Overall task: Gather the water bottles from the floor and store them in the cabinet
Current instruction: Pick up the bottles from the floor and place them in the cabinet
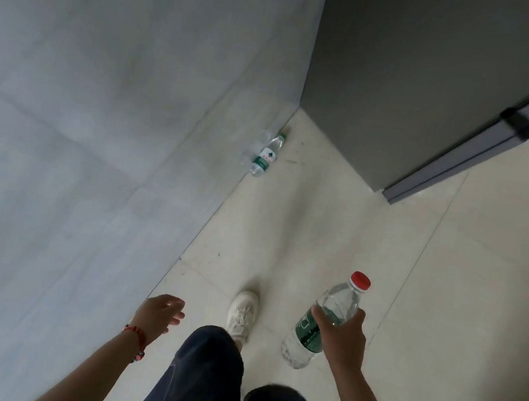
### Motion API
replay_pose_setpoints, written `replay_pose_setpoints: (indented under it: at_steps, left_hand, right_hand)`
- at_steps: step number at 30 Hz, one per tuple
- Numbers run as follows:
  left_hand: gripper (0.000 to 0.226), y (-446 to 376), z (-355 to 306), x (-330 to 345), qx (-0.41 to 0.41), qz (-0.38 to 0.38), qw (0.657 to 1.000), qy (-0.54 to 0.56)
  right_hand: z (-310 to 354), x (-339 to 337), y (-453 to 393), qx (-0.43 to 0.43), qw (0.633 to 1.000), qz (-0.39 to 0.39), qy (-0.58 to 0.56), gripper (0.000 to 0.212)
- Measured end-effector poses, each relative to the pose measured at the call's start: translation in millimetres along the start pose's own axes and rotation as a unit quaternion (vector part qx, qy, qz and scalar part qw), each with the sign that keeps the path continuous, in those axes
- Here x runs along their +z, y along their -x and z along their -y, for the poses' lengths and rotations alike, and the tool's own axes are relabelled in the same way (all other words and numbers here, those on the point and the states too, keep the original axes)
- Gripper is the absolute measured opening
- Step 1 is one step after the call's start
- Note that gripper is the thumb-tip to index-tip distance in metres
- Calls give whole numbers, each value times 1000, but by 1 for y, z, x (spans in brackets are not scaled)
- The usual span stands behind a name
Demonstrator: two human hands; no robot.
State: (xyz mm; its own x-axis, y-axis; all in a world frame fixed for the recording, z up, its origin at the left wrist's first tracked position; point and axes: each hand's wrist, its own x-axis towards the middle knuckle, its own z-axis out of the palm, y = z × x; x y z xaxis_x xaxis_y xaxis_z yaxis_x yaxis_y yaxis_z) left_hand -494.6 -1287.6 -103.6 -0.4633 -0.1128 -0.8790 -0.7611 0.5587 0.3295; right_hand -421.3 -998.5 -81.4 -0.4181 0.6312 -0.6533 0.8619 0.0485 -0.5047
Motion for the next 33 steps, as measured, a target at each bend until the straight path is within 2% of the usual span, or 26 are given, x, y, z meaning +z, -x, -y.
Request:
replay_pose_setpoints:
  at_steps: [6, 15, 23, 28, 33]
  left_hand:
    - [12, -39, -129, 19, 41, 8, 998, -44]
    - [11, -110, -286, 92, 71, -3, 997, 21]
    - [19, -192, -333, 142, 67, 7, 998, -20]
    - [26, -273, -337, 142, 62, -37, 996, -42]
    - [35, -367, -341, 140, 87, -66, 984, -138]
  right_hand:
    - [64, -22, -77, -12, 1000, 10, 0, 62]
    - [140, -36, -197, -46, 995, 56, 70, 63]
    - [178, -6, -299, -55, 988, 74, 121, 65]
    - [178, 31, -357, -50, 986, 75, 141, 65]
    - [163, 82, -416, -34, 988, 70, 137, 68]
